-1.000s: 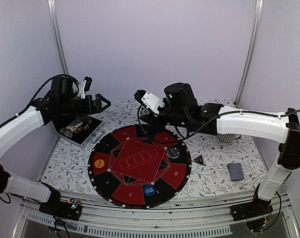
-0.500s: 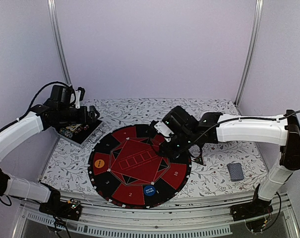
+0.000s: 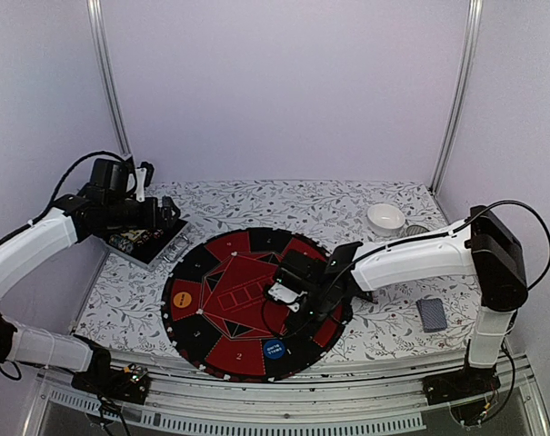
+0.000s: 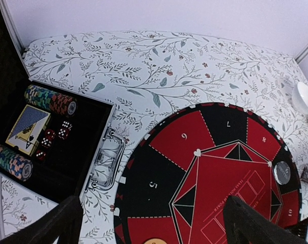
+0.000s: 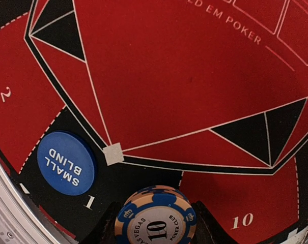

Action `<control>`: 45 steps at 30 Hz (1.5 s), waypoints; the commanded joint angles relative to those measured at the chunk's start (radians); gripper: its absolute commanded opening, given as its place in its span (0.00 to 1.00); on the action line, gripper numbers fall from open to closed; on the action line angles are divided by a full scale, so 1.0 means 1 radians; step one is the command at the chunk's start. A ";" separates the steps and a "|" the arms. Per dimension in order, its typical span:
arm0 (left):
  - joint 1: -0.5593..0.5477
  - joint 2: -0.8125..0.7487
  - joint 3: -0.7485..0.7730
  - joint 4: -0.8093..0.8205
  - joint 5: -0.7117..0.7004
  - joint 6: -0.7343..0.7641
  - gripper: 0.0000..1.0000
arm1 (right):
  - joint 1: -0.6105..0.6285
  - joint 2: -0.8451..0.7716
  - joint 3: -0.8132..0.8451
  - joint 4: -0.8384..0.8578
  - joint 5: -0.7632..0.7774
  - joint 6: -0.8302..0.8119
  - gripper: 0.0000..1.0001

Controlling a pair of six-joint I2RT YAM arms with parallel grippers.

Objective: Distribute texas hold em gaming equipment
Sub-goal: Place the poker chips pile in the small blind area.

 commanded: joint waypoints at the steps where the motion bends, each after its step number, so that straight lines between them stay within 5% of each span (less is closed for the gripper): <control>1: 0.009 -0.011 -0.004 -0.012 -0.007 0.024 0.98 | 0.009 0.050 0.007 -0.003 -0.024 -0.011 0.02; 21: 0.010 -0.008 0.007 -0.017 -0.015 0.036 0.98 | 0.056 0.095 0.004 -0.009 0.020 -0.046 0.04; 29: 0.012 -0.005 0.017 -0.019 -0.018 0.045 0.98 | 0.056 0.075 -0.009 -0.036 0.067 -0.044 0.41; 45: 0.017 -0.017 0.003 -0.030 -0.022 0.041 0.98 | 0.057 0.065 0.012 -0.063 0.077 -0.030 0.57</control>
